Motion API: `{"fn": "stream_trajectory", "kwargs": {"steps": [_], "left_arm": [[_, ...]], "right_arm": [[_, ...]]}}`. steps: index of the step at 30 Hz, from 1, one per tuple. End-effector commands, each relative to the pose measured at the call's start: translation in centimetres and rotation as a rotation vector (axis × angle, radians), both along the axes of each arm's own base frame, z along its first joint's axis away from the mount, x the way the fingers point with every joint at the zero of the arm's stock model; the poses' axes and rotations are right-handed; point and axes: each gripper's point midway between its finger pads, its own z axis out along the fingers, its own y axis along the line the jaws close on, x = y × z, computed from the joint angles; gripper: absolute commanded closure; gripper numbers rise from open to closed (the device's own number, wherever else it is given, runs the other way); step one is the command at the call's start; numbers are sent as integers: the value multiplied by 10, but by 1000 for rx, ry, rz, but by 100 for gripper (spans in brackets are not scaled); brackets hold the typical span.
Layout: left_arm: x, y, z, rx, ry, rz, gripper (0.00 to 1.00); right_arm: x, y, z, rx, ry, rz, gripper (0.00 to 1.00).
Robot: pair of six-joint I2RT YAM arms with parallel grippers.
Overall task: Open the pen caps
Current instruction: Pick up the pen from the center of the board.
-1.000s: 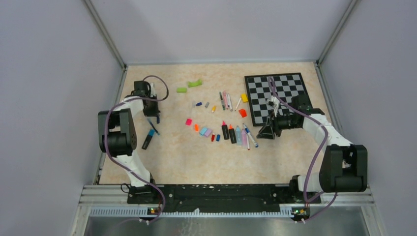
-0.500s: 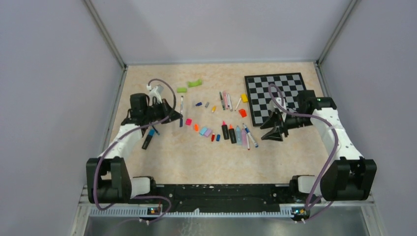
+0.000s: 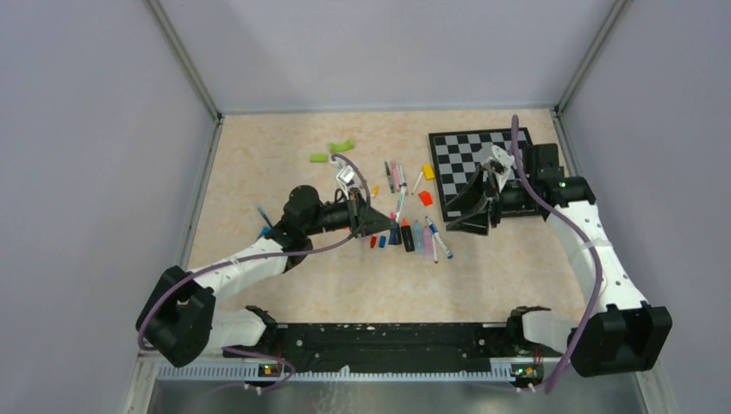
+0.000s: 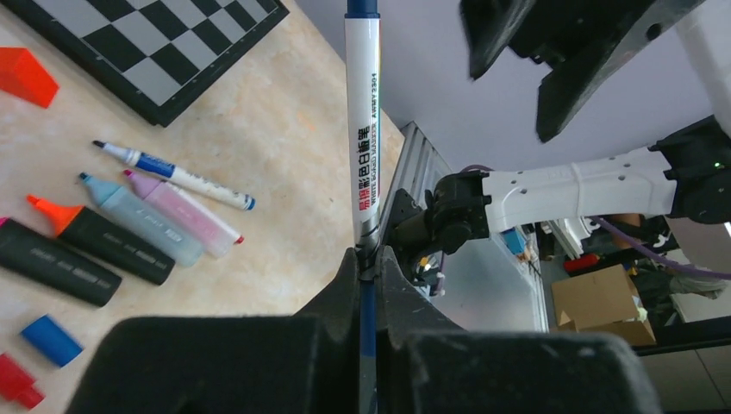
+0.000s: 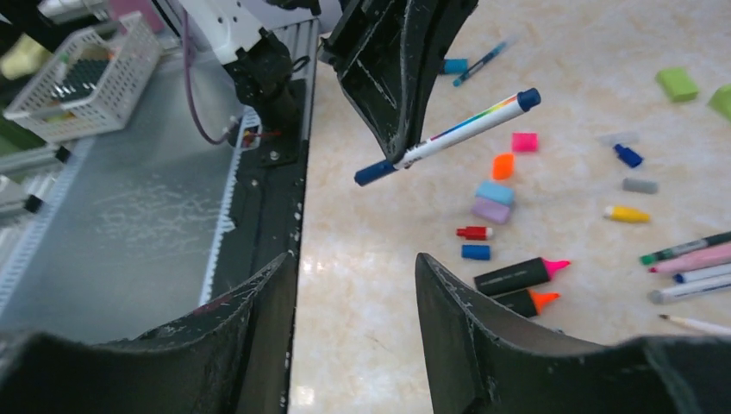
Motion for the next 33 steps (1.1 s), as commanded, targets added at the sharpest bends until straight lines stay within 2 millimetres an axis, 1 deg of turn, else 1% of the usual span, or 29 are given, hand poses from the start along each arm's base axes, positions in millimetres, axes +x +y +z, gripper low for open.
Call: {"fn": "stream_trajectory", "kwargs": {"steps": [1, 2, 3, 5, 8, 12, 15, 19, 25, 29, 30, 31, 32, 33], "left_arm": [[5, -28, 36, -137, -79, 52, 100], [5, -34, 38, -144, -86, 53, 100], [4, -41, 39, -147, -91, 57, 100], [4, -53, 41, -152, -99, 63, 100], [3, -67, 40, -148, -96, 73, 100], [-2, -83, 34, -132, -86, 75, 100], [-4, -92, 30, -122, -75, 68, 100], [-6, -101, 26, -110, -67, 60, 100], [-9, -109, 29, -104, -73, 50, 100], [-9, -111, 27, -97, -71, 44, 100], [-10, -111, 27, -95, -72, 41, 99], [-10, -111, 27, -92, -72, 39, 97], [-11, -111, 27, -91, -75, 39, 91], [-11, -110, 26, -87, -75, 39, 83]], "right_arm": [[13, 12, 10, 72, 286, -74, 47], [22, 13, 6, 76, 359, -147, 47], [27, 14, 5, 97, 397, -172, 47], [28, 15, 3, 124, 458, -181, 47], [28, 16, 1, 163, 505, -208, 47], [28, 16, -12, 190, 584, -269, 49], [27, 16, -19, 205, 613, -287, 52], [30, 16, -24, 204, 639, -305, 54], [34, 17, -33, 191, 655, -330, 59], [31, 19, -34, 188, 661, -319, 73], [31, 19, -34, 190, 660, -316, 84], [31, 19, -33, 192, 658, -314, 96], [30, 19, -32, 194, 653, -310, 100], [30, 20, -30, 196, 649, -304, 100]]}}
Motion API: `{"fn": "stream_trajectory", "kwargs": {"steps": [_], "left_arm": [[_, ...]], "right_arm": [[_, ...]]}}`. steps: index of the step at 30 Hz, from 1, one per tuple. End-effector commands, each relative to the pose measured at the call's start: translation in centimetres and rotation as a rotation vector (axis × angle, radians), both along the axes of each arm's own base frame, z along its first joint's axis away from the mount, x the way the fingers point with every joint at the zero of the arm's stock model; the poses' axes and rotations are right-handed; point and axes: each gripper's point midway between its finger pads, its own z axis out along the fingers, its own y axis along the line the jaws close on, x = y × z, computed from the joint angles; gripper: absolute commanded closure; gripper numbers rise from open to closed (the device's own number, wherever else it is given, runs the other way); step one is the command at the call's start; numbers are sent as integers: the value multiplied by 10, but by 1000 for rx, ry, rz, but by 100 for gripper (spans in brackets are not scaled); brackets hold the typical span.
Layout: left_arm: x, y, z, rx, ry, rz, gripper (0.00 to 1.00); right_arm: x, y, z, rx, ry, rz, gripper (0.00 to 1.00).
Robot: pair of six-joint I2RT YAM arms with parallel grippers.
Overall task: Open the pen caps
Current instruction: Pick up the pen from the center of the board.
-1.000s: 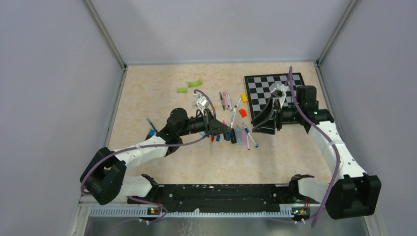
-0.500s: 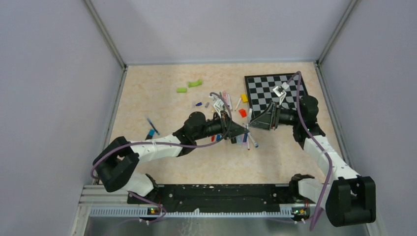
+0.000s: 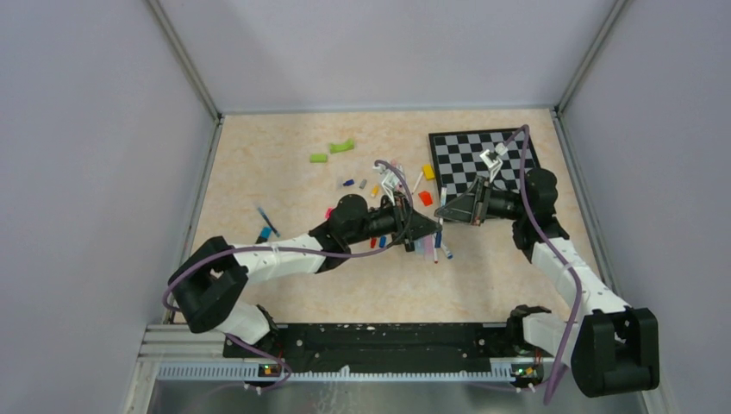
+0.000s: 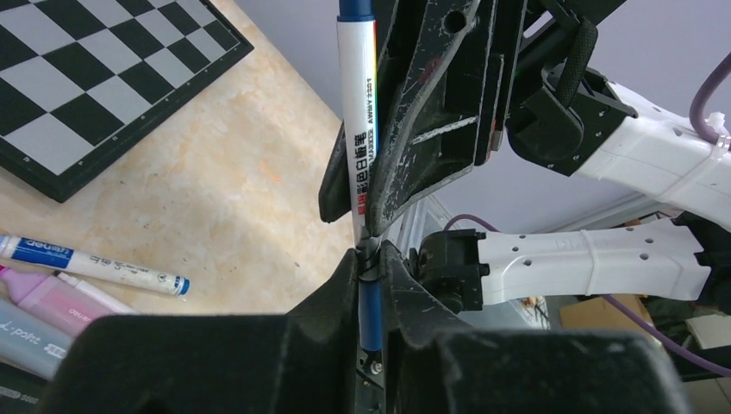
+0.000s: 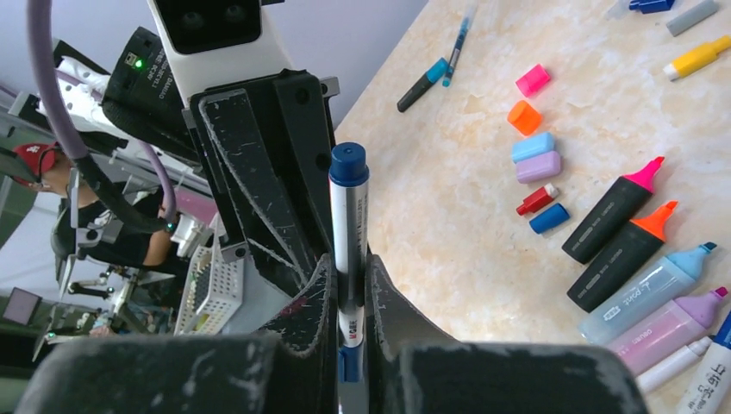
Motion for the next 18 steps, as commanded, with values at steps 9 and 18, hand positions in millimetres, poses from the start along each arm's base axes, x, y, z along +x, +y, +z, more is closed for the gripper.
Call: {"fn": "stream_trajectory", "kwargs": {"steps": [9, 18], "left_arm": [[-12, 20, 7, -42, -62, 12, 7], [-35, 10, 10, -118, -47, -140, 17]], "right_arm": [[-11, 3, 15, 27, -89, 64, 100], [-14, 3, 13, 33, -83, 75, 100]]}}
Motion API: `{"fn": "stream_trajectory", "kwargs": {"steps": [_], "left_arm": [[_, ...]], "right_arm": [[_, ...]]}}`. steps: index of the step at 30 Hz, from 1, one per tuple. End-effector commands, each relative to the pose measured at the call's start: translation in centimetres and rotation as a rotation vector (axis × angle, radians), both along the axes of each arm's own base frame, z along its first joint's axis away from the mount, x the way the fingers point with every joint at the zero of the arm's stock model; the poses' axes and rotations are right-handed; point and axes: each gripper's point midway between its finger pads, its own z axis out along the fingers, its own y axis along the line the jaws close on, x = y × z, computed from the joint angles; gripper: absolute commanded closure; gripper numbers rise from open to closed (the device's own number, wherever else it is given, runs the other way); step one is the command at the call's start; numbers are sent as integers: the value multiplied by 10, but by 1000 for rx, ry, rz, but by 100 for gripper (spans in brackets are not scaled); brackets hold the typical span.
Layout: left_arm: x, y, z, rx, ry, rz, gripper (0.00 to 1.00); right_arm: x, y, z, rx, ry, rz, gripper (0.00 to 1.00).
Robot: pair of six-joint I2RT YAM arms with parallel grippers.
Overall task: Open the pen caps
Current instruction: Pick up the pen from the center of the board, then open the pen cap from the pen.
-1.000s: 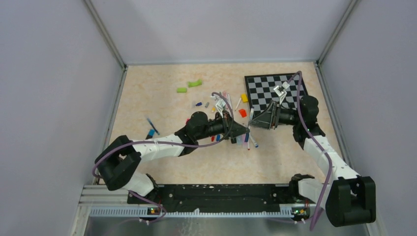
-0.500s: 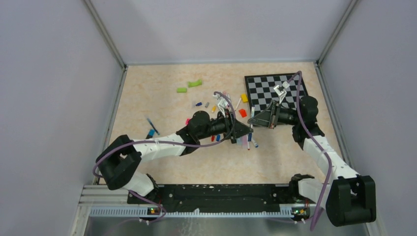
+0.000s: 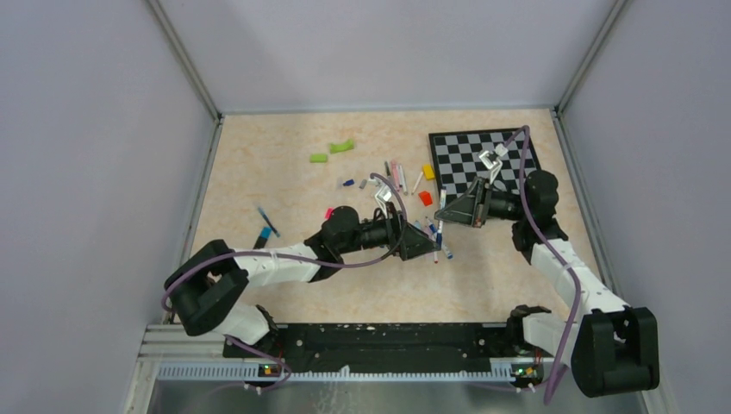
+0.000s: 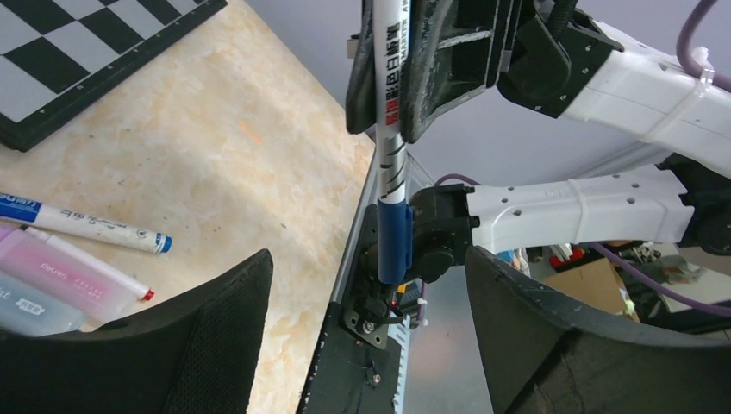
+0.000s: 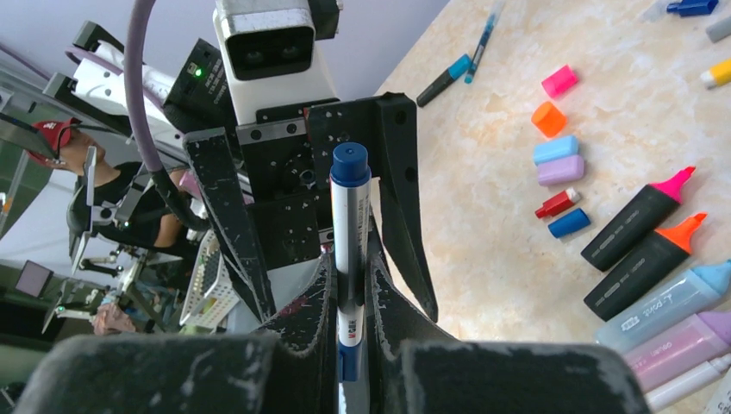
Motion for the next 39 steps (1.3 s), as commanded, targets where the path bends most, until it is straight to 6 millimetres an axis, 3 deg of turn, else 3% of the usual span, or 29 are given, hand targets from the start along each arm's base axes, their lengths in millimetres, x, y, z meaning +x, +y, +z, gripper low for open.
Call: {"fn": "stream_trajectory", "kwargs": {"steps": [1, 7, 18, 29, 33, 39], "left_arm": [[-10, -8, 32, -122, -65, -81, 19], [-11, -18, 35, -152, -42, -131, 36], [-20, -21, 39, -225, -7, -196, 50], [-29, -23, 42, -273, 20, -268, 99], [-25, -23, 38, -240, 8, -240, 100], [-13, -22, 21, -86, -34, -159, 100]], "right_arm": [[-8, 2, 6, 12, -42, 31, 100], [-11, 2, 8, 19, -60, 47, 100], [-13, 2, 9, 30, -66, 56, 100], [-13, 2, 8, 25, -85, 58, 100], [-14, 1, 5, 8, -104, 65, 98], [-15, 0, 3, -32, -151, 78, 80]]}}
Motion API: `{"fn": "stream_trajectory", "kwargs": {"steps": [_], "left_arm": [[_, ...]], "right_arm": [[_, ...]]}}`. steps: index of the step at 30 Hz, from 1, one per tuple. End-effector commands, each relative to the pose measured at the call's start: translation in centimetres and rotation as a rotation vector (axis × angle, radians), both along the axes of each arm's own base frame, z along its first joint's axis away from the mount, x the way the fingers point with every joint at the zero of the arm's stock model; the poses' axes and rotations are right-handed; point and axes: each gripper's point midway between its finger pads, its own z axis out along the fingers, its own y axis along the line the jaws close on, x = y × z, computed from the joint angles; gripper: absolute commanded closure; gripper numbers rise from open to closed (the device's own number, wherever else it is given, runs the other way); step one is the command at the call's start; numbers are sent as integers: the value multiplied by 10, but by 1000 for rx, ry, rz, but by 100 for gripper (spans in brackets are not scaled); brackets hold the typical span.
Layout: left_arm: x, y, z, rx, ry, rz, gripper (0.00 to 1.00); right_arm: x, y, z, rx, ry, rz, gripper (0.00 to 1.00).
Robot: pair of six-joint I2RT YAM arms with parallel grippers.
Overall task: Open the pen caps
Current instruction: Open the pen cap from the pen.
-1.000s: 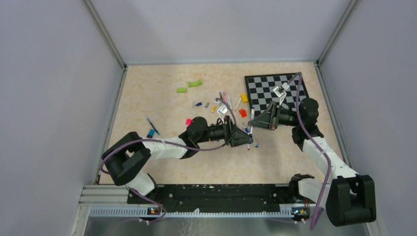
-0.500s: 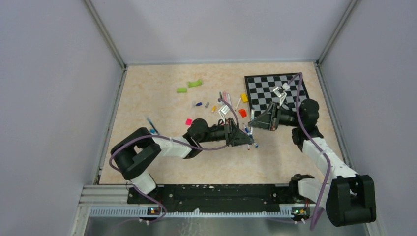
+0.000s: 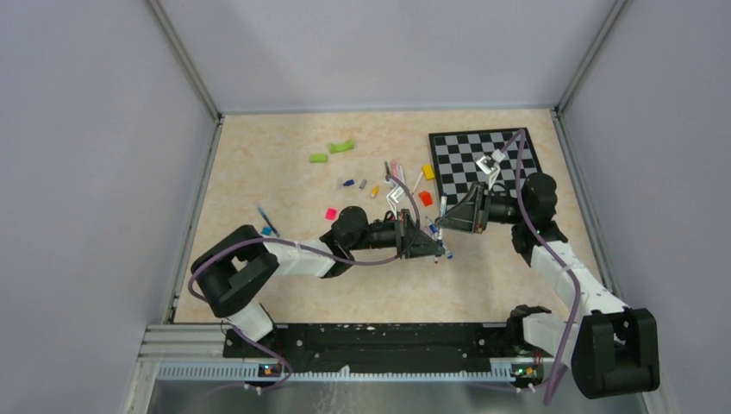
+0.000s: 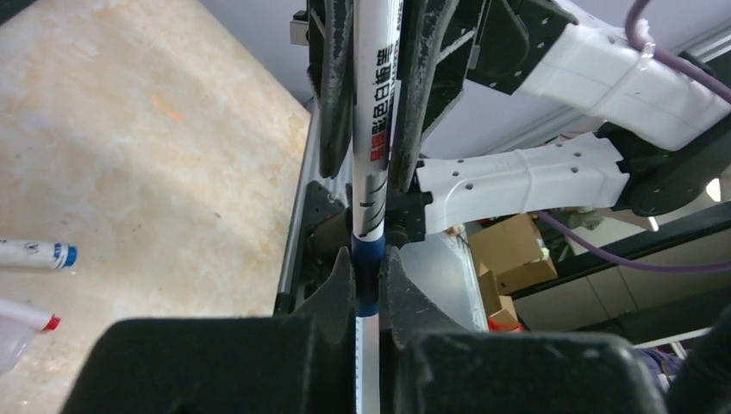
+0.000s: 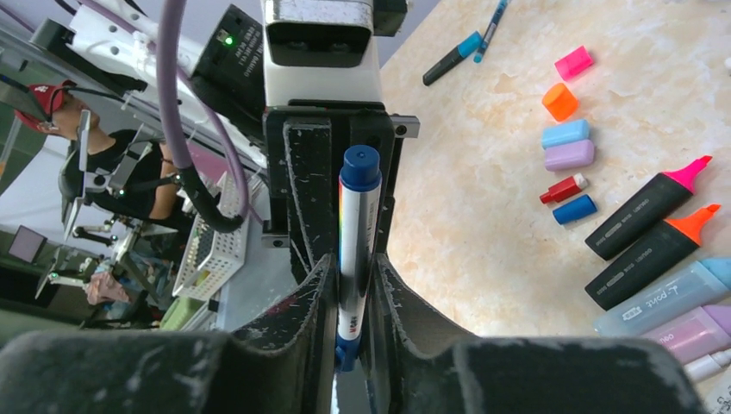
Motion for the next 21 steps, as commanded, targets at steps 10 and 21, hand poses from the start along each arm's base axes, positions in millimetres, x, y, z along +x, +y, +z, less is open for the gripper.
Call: {"fn": "stream_trajectory", "kwargs": {"steps": [10, 21], "left_arm": [[9, -1, 16, 93, -140, 43, 100], [9, -2, 19, 127, -173, 29, 100]], "right_arm": [[-3, 2, 7, -24, -104, 37, 72], [-6, 6, 9, -8, -79, 50, 100]]}}
